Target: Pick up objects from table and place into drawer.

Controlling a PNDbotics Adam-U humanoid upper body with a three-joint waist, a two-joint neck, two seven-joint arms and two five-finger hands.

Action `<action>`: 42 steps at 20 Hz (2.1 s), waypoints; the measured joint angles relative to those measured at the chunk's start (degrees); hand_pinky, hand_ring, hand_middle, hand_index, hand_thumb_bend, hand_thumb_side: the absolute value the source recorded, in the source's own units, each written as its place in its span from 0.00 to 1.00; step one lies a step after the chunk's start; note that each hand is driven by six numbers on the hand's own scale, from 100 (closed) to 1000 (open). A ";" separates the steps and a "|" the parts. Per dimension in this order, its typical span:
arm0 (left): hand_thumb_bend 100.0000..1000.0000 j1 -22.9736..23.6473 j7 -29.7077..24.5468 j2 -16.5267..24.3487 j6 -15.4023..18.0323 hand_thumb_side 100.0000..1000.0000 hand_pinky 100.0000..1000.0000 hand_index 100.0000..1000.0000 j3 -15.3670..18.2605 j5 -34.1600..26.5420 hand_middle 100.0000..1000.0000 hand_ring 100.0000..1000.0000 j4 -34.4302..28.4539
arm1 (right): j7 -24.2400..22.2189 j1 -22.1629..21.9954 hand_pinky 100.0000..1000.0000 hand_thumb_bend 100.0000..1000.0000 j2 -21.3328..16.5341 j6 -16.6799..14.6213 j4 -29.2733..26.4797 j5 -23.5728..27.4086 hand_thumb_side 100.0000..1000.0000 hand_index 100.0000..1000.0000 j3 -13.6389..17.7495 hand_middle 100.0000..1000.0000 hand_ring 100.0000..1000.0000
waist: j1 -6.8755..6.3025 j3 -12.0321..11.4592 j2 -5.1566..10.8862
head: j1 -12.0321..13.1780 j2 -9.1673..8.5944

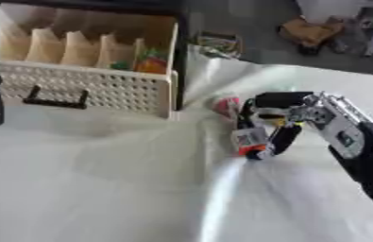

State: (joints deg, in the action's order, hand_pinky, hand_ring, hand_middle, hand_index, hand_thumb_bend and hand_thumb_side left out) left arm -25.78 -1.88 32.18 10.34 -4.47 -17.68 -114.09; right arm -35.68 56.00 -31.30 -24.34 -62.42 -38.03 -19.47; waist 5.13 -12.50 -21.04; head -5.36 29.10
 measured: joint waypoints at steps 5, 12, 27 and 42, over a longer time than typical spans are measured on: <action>0.00 0.04 -0.03 -0.02 -0.32 0.59 0.21 0.78 0.00 0.00 0.45 0.26 0.00 | -0.88 0.00 0.76 0.13 -0.01 0.72 -0.01 1.75 0.09 0.56 0.01 0.28 0.71 | 0.00 0.03 0.01 | 0.00 0.00; 0.00 0.15 0.04 -0.02 -0.48 0.59 0.21 0.78 0.00 -0.02 0.45 0.26 0.00 | -1.34 0.00 0.74 0.08 -0.68 2.65 -2.26 5.25 0.05 0.49 0.43 0.16 0.67 | 0.00 0.59 0.23 | 0.21 0.00; 0.00 0.54 -0.01 -0.02 -0.67 0.61 0.21 0.78 0.01 -0.47 0.45 0.27 0.00 | 2.14 1.99 0.72 0.10 -2.43 11.32 -13.74 10.88 0.10 0.43 2.96 0.02 0.59 | -0.27 1.18 0.69 | -0.35 -0.48; 0.00 0.09 -0.04 -2.75 -0.03 0.64 0.21 0.78 -0.36 0.10 0.45 0.27 0.01 | 9.90 9.62 0.71 0.17 0.29 21.66 -20.96 9.16 0.24 0.41 5.34 0.00 0.55 | -0.43 0.97 0.90 | -1.42 -2.01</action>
State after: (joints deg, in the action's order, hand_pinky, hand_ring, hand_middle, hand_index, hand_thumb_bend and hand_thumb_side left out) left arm -25.69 -1.92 29.43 10.31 -4.83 -17.58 -114.08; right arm -25.79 65.62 -31.02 -2.68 -83.37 -28.87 -14.13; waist 4.70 -11.53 -20.15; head -6.78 27.09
